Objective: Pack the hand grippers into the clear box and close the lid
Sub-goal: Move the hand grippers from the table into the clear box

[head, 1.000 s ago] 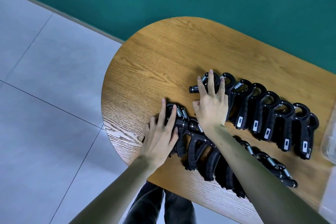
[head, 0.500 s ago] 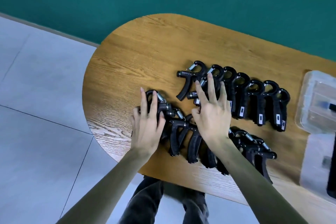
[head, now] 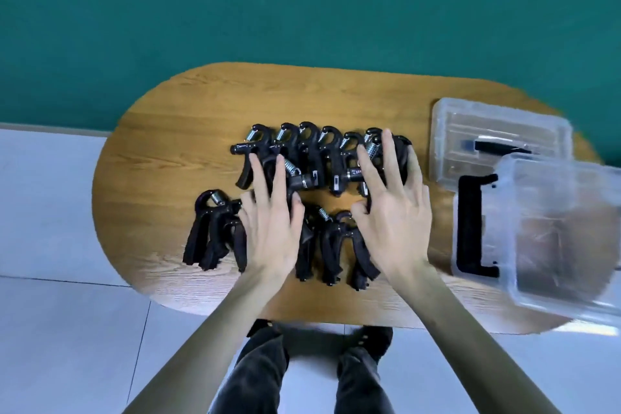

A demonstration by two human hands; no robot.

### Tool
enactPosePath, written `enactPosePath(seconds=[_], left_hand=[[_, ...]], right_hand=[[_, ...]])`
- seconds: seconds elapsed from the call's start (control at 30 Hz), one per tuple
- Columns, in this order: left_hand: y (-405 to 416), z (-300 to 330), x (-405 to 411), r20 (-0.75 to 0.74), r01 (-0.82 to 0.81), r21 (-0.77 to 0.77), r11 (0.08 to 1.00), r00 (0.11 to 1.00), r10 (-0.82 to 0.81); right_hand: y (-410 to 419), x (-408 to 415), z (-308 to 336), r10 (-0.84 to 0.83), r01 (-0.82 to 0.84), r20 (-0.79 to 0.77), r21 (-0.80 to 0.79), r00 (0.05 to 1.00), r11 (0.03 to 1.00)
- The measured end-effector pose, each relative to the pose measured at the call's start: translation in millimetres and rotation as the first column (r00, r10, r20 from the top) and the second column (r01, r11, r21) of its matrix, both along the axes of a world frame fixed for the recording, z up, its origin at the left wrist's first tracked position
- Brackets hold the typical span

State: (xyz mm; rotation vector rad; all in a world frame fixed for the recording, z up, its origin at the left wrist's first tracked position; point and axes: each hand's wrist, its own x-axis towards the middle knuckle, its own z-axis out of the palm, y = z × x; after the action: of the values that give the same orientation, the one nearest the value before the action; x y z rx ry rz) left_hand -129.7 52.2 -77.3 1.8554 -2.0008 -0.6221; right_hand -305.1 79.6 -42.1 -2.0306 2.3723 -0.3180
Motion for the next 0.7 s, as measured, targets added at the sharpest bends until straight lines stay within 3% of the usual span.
enactPosePath(seconds=[0.37, 0.7], left_hand=[[44, 88, -155, -0.026, 0.121, -0.073, 0.990, 0.992, -0.123], [84, 108, -266, 0.010, 0.264, -0.032, 0.964, 0.964, -0.264]], right_hand=[[67, -125, 69, -0.076, 0.081, 0.078, -0.060, 0.994, 0.995], [124, -224, 87, -0.207, 0.209, 0.077, -0.010, 0.975, 0.978]])
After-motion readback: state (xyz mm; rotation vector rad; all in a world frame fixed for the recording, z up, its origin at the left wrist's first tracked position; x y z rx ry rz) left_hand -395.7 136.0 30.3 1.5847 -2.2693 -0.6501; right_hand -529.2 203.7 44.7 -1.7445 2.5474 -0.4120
